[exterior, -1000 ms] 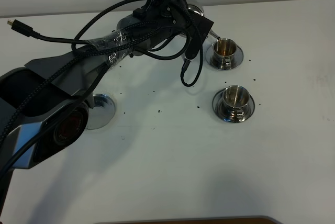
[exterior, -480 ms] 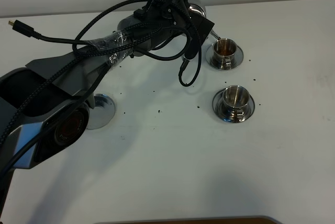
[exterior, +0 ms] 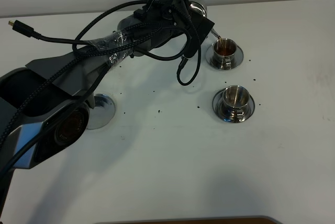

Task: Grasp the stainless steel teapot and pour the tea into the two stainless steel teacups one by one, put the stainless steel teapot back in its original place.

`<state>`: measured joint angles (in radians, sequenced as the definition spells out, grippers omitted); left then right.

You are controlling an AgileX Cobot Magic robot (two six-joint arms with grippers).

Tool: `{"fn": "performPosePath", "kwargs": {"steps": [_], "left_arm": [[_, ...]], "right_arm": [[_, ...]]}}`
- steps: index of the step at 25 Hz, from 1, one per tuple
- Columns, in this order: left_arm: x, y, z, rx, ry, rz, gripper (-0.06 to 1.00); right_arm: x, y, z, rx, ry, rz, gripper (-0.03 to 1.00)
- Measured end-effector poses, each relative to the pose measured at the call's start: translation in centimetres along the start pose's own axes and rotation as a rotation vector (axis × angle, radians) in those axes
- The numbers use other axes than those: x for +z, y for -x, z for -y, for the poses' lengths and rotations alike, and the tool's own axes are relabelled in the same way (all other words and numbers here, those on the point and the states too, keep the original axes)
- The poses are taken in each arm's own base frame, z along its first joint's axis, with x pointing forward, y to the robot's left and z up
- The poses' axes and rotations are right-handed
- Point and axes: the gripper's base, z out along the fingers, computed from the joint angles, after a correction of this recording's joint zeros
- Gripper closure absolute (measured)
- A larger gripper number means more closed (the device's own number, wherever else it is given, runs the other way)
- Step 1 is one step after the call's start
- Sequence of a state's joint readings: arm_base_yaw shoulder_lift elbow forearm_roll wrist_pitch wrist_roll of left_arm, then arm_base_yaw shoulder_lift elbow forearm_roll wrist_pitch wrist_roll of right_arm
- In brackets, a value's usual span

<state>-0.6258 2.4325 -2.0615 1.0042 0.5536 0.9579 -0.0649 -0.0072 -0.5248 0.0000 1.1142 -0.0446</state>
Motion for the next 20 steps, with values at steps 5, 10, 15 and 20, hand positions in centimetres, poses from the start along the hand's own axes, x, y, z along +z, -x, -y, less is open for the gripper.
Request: {"fn": "performPosePath", "kwargs": {"steps": [5, 10, 15, 20], "left_arm": [[0.0, -0.01, -0.07, 0.008, 0.008, -0.001, 0.7], [0.0, 0.04, -0.17, 0.042, 0.018, 0.004, 0.7], [0.0, 0.04, -0.17, 0.054, 0.018, 0.004, 0.7], [0.0, 0.07, -0.21, 0.057, 0.023, 0.008, 0.7]], "right_arm": [[0.0, 0.0, 0.0, 0.0, 0.0, 0.0, 0.72], [0.0, 0.0, 0.0, 0.0, 0.0, 0.0, 0.72], [0.0, 0.0, 0.0, 0.0, 0.0, 0.0, 0.72], [0.0, 0.0, 0.0, 0.0, 0.0, 0.0, 0.72]]}}
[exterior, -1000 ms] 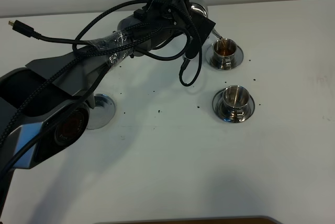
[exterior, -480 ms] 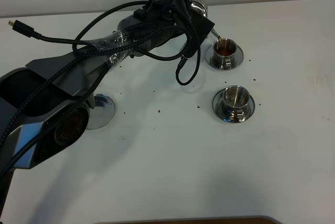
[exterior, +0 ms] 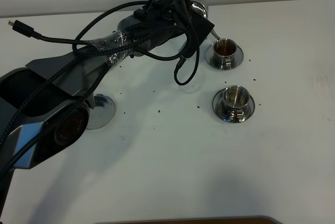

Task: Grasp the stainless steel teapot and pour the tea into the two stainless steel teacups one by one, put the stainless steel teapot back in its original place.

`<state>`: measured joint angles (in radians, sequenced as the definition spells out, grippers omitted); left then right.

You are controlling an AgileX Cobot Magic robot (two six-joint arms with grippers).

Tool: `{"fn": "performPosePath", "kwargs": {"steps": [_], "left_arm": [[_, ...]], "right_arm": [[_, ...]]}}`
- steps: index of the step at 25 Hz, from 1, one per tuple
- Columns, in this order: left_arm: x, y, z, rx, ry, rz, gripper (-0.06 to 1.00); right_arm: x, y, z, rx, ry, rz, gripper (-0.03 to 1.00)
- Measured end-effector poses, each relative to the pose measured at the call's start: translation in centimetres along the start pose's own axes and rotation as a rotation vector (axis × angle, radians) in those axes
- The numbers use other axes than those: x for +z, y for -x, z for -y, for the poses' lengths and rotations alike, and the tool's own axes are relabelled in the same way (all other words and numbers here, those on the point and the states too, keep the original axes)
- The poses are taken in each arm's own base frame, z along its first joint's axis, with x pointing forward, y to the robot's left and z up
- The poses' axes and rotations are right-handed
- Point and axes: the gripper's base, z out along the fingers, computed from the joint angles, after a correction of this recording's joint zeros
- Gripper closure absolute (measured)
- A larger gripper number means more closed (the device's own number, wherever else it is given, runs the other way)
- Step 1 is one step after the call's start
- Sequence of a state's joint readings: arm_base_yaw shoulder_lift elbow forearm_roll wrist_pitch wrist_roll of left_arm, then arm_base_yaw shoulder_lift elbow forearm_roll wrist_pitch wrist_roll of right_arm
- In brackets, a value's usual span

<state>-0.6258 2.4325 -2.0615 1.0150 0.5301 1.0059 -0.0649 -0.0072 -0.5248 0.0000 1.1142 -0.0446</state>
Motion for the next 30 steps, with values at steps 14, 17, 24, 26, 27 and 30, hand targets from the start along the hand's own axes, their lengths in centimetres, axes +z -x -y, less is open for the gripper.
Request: {"fn": "performPosePath", "kwargs": {"steps": [14, 17, 24, 26, 27, 30], "left_arm": [[0.0, 0.05, -0.09, 0.004, 0.01, 0.005, 0.7], [0.0, 0.05, -0.09, 0.005, 0.01, 0.005, 0.7], [0.0, 0.09, -0.15, 0.006, 0.017, 0.009, 0.7], [0.0, 0.09, -0.17, 0.006, 0.019, 0.01, 0.7], [0.0, 0.1, -0.17, 0.006, 0.019, 0.011, 0.7], [0.0, 0.12, -0.16, 0.001, 0.017, 0.013, 0.7]], "right_arm": [[0.0, 0.0, 0.0, 0.0, 0.0, 0.0, 0.72], [0.0, 0.0, 0.0, 0.0, 0.0, 0.0, 0.72], [0.0, 0.0, 0.0, 0.0, 0.0, 0.0, 0.72], [0.0, 0.0, 0.0, 0.0, 0.0, 0.0, 0.72], [0.0, 0.0, 0.0, 0.0, 0.0, 0.0, 0.72], [0.0, 0.0, 0.0, 0.0, 0.0, 0.0, 0.72]]}}
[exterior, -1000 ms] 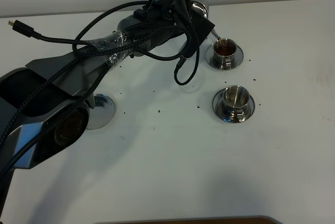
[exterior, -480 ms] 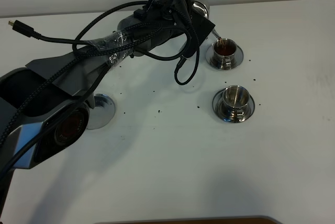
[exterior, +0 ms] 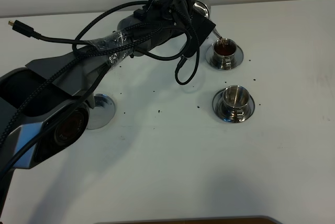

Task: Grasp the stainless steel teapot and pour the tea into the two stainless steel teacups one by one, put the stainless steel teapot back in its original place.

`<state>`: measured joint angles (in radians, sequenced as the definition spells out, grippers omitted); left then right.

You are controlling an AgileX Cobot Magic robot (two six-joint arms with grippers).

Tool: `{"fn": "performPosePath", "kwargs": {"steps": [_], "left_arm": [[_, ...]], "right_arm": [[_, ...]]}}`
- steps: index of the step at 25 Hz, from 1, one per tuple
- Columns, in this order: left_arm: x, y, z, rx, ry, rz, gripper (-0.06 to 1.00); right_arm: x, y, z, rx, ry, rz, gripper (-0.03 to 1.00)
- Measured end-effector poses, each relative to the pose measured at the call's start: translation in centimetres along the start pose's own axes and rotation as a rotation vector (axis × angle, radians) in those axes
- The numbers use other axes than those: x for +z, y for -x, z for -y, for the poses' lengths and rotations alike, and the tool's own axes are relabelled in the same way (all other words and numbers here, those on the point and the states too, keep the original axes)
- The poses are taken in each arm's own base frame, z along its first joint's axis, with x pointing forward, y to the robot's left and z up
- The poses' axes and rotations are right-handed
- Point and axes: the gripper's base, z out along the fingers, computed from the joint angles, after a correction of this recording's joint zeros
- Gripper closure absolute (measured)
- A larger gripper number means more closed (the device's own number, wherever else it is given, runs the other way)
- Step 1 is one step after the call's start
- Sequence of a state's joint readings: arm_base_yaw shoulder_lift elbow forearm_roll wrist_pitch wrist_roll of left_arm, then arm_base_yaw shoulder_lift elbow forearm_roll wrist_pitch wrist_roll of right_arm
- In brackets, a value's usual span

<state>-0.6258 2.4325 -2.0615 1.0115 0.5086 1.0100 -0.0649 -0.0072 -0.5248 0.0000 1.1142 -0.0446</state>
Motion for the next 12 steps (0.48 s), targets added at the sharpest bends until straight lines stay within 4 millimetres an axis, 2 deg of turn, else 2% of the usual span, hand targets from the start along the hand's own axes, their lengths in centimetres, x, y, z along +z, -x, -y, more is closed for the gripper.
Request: {"fn": "performPosePath", "kwargs": {"steps": [12], "left_arm": [[0.2, 0.0, 1.2, -0.145, -0.117, 0.046, 0.7]], "right_arm": [[0.0, 0.0, 0.0, 0.0, 0.0, 0.0, 0.72]]}}
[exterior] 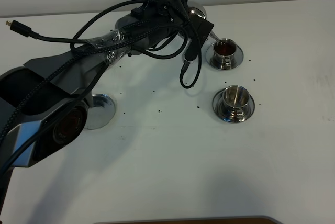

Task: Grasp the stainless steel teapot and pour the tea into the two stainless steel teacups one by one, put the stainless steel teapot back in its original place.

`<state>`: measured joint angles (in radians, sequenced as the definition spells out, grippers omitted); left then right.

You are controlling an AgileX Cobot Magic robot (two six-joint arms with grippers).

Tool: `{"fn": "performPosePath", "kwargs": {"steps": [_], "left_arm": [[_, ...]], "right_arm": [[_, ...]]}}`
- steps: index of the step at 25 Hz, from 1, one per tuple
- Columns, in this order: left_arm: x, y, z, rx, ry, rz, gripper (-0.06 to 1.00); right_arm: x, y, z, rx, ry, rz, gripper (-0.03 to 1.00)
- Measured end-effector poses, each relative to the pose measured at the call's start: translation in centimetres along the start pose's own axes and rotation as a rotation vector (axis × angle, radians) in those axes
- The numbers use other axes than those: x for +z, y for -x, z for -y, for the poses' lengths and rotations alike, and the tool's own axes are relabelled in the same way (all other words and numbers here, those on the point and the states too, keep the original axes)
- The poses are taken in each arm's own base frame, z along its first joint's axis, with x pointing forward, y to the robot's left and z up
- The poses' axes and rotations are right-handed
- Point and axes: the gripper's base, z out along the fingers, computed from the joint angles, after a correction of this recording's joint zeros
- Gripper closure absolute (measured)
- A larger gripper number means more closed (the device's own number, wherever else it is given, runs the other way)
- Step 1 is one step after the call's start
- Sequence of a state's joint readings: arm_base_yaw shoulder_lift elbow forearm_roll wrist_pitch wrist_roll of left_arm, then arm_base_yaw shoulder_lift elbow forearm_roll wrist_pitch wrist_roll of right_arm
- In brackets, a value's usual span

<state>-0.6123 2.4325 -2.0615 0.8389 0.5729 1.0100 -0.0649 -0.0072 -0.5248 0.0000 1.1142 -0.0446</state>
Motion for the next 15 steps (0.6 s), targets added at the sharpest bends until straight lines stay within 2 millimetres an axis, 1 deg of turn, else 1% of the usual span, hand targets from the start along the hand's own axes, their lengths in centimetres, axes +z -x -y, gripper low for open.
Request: {"fn": "performPosePath", "kwargs": {"steps": [9, 12, 15], "left_arm": [[0.2, -0.2, 0.8, -0.114, -0.084, 0.028, 0.7], [0.2, -0.1, 1.2, -0.208, -0.126, 0.029, 0.7], [-0.4, -0.2, 1.3, -0.334, -0.176, 0.043, 0.7]], "right_arm": [[0.0, 0.0, 0.0, 0.0, 0.0, 0.0, 0.72], [0.0, 0.0, 0.0, 0.0, 0.0, 0.0, 0.72], [0.0, 0.0, 0.0, 0.0, 0.0, 0.0, 0.72]]}}
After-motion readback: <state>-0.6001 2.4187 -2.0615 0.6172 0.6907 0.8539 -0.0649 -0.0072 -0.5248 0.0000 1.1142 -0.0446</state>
